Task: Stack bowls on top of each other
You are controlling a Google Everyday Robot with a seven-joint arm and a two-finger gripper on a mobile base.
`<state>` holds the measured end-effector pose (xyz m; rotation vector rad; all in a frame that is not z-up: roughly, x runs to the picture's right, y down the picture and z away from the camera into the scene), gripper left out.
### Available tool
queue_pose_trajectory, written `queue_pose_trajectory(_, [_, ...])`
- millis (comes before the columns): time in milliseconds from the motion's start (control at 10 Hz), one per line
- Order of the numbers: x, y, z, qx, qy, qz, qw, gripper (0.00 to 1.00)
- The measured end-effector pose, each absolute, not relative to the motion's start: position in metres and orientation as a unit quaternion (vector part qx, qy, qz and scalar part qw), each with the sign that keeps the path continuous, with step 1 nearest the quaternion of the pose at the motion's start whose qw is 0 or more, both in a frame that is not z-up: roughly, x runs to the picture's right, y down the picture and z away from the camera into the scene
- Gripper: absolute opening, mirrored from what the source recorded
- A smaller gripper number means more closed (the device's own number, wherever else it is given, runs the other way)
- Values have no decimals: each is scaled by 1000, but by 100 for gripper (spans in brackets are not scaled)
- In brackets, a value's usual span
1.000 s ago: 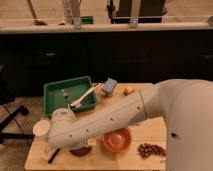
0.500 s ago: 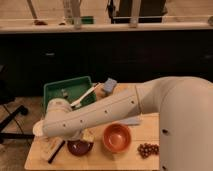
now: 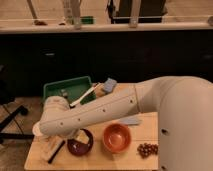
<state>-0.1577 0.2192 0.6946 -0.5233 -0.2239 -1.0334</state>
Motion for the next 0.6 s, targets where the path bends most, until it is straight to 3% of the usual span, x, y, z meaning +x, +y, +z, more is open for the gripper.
queue_pose_trajectory(600, [-159,209,730,-261,-83,-396,877,80])
